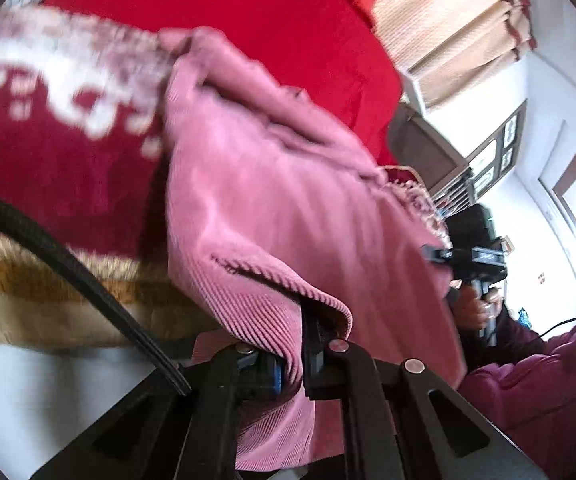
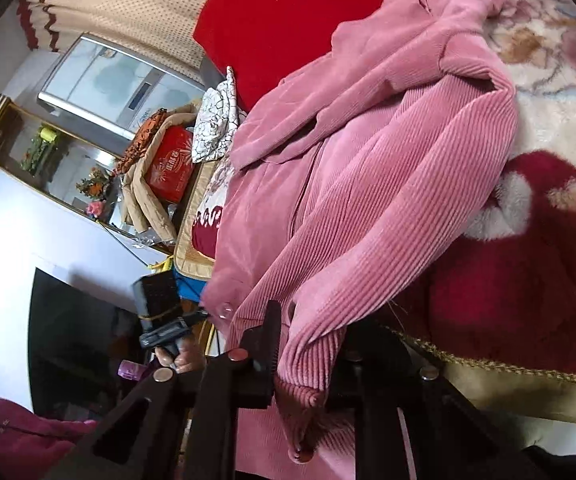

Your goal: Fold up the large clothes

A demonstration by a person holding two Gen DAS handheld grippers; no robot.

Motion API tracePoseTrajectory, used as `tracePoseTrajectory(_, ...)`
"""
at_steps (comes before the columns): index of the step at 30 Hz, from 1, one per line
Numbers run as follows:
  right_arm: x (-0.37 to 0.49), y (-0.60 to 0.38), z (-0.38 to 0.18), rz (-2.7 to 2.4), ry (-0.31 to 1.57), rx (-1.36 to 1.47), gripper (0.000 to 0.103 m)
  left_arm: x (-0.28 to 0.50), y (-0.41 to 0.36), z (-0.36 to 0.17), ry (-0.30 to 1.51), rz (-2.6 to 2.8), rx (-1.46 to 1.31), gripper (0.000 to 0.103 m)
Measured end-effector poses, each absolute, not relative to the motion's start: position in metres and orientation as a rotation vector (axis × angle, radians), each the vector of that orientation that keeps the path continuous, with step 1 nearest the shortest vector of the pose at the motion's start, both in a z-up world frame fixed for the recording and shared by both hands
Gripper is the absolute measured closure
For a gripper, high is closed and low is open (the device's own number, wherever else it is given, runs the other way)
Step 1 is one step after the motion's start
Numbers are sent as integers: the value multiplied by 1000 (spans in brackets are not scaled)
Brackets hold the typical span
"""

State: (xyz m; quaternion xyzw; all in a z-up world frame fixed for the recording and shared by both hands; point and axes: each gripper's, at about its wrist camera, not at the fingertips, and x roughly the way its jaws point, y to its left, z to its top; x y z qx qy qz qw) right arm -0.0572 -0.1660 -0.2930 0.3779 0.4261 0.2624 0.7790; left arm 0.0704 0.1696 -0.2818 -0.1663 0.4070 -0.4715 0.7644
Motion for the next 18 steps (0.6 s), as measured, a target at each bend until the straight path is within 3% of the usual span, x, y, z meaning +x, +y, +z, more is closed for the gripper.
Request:
tracePoseTrajectory(10,-17,-186,-243,596,711,874,88,95,157,-199,789,-1004,-303,96)
tracePoseTrajectory(18,17,-203,-240,580,708,894,88,127,145,-164,766,-994,-300,96)
